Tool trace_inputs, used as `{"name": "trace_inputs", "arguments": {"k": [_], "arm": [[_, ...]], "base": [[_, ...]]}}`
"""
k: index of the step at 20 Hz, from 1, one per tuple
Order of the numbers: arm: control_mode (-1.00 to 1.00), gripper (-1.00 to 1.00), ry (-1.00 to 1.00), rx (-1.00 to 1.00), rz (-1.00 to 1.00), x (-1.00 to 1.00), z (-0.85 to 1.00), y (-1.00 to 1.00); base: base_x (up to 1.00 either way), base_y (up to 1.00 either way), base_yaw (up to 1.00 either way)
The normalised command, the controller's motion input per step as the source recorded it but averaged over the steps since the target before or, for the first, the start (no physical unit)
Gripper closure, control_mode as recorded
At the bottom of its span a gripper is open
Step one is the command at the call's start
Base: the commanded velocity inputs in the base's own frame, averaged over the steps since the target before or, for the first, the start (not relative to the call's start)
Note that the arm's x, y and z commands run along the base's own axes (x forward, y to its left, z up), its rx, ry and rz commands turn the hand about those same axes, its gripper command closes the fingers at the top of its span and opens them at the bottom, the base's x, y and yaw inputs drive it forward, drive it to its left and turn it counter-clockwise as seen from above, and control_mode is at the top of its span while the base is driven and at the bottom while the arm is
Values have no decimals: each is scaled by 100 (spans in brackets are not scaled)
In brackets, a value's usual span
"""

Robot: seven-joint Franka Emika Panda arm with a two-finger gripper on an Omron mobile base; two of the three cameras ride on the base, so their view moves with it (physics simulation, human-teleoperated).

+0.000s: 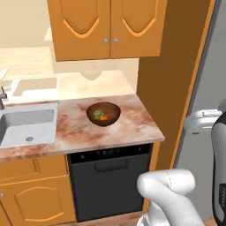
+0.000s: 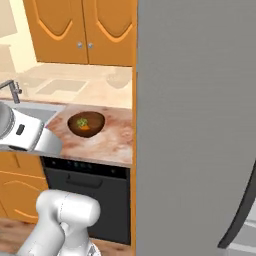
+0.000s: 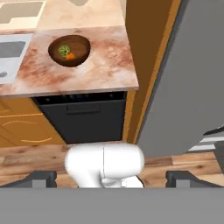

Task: Take the tangerine, lemon wedge, and broccoli from the freezer and place them in the bowl on the counter.

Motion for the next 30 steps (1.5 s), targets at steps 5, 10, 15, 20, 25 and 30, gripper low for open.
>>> {"name": "trace_inputs", "arguments": {"k": [5, 10, 15, 20, 25, 30], "arm": [[100, -100, 0, 0, 0, 0, 0, 0], [100, -100, 0, 0, 0, 0, 0, 0], [100, -100, 0, 0, 0, 0, 0, 0], [100, -100, 0, 0, 0, 0, 0, 0], [100, -100, 0, 0, 0, 0, 0, 0], [100, -100, 0, 0, 0, 0, 0, 0]], "base": [[0, -100, -2], [2, -98, 0], [37, -76, 0], [60, -47, 12], [43, -46, 14], [-1, -76, 1]]}}
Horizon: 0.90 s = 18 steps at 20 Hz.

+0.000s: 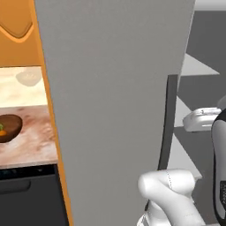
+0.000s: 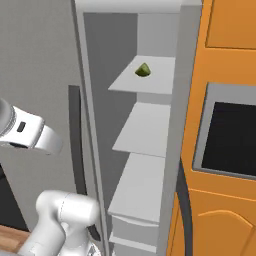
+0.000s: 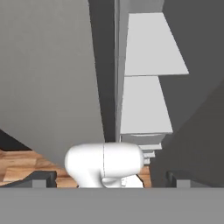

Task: Take the tangerine, lemon wedge, and broccoli from the freezer and place them in the bowl on the counter.

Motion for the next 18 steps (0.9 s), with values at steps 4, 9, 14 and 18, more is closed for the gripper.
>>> {"name": "trace_inputs", "arguments": {"k": [4, 9, 14, 18], "arm": [[100, -100, 0, 0, 0, 0, 0, 0], [100, -100, 0, 0, 0, 0, 0, 0], [100, -100, 0, 0, 0, 0, 0, 0], [100, -100, 0, 0, 0, 0, 0, 0]], "base": [[-12, -67, 0], [6, -43, 0], [9, -10, 0], [0, 0, 0]]}}
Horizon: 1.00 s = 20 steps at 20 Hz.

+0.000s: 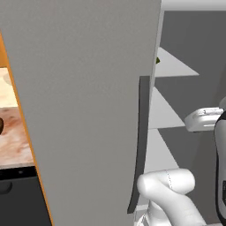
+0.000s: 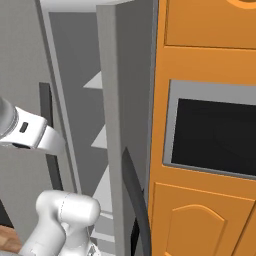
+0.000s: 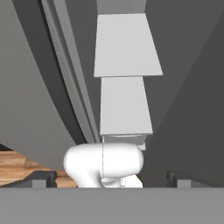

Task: Take the tangerine, lemon wedge, and broccoli from the freezer and place them in the bowl on the counter.

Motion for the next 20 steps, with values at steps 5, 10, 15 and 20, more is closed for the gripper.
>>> {"name": "trace_inputs", "arguments": {"k": [5, 10, 15, 20], "arm": [[100, -100, 0, 0, 0, 0, 0, 0], [-100, -100, 0, 2, 0, 38, 0, -13], [-100, -100, 0, 5, -1, 74, 2, -20], [-100, -100, -6, 3, 0, 69, 22, -15]], "base": [[21, -9, 0], [20, -11, 0], [0, 0, 0], [0, 0, 0]]}}
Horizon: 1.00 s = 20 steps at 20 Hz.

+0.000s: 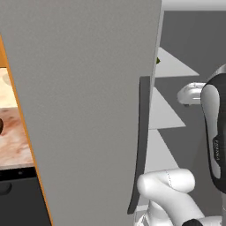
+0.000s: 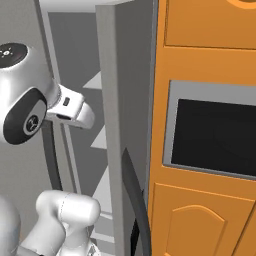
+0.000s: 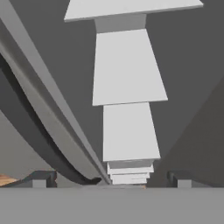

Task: Take the tangerine, lemon wedge, and broccoli from the freezer and place them in the bowl on the counter.

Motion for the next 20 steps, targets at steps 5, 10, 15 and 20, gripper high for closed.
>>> {"name": "trace_inputs", "arguments": {"k": [5, 10, 15, 20], "arm": [[-100, -100, -11, 0, 0, 53, 25, -1], [-100, -100, -16, 0, 0, 35, 14, 0], [-100, -100, -31, 0, 0, 42, 0, 0], [-100, -100, -24, 0, 0, 68, 7, 0]], "base": [[0, 0, 0], [0, 0, 0], [0, 0, 0], [0, 0, 0]]}}
